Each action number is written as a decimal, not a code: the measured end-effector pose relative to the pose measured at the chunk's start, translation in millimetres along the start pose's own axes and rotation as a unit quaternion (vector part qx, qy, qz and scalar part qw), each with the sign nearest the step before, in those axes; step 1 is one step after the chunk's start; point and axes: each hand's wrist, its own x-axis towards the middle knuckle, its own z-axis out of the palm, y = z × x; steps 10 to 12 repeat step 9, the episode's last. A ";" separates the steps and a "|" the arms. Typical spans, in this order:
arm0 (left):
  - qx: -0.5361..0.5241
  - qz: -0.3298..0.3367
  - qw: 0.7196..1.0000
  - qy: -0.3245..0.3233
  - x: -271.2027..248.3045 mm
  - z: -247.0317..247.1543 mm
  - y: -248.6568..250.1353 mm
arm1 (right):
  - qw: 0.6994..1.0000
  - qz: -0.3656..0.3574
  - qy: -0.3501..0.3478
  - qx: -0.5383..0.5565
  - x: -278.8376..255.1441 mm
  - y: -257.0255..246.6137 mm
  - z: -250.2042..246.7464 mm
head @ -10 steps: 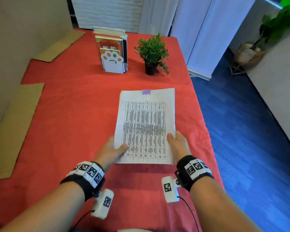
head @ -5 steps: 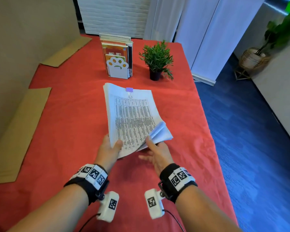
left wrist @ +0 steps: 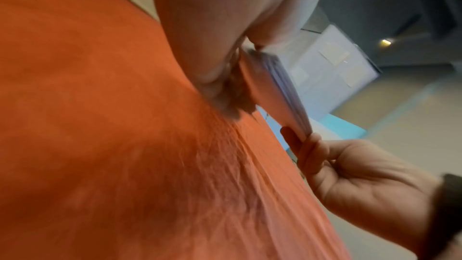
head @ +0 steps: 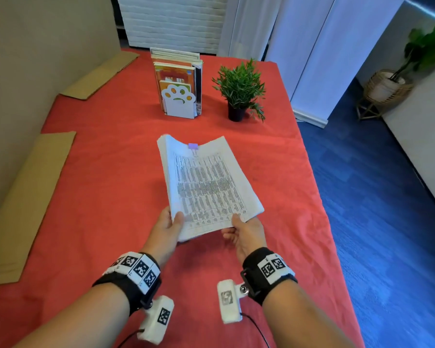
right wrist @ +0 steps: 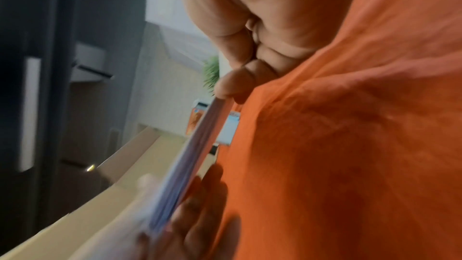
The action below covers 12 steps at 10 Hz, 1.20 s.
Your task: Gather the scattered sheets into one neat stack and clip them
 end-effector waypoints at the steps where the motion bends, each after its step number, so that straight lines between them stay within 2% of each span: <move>1: 0.095 -0.025 0.994 -0.049 7.0 -8.1 -7.6 | 0.998 -0.003 0.052 0.035 19.9 -3.6 -14.2; 2: 0.347 -0.063 0.935 -0.035 8.9 -32.8 -31.0 | 0.992 -0.019 0.110 0.056 38.2 -10.1 -29.7; 3: 0.462 -0.141 0.875 -0.029 1.7 -57.1 -56.1 | 0.982 -0.021 0.166 0.082 56.5 -14.7 -42.4; 4: 0.518 -0.182 0.834 -0.051 -7.7 -69.0 -67.6 | 0.975 -0.008 0.196 0.102 74.0 -16.3 -46.0; 6: 0.536 -0.180 0.823 -0.057 -12.8 -72.9 -75.5 | 0.982 0.042 0.177 0.050 96.3 -27.3 -29.7; 7: 0.534 -0.181 0.824 -0.059 -13.9 -72.3 -73.0 | 0.982 0.036 0.182 0.034 107.3 -32.7 -26.6; 8: 0.517 -0.185 0.834 -0.052 -16.2 -70.8 -70.5 | 0.984 0.039 0.176 -0.014 110.1 -44.1 -30.9; 9: 0.522 -0.197 0.828 -0.047 -17.5 -69.8 -66.5 | 0.979 0.083 0.157 -0.097 99.8 -48.0 -36.3; 12: 0.522 -0.197 0.828 -0.047 -17.5 -69.8 -66.5 | 0.979 0.083 0.157 -0.097 99.8 -48.0 -36.3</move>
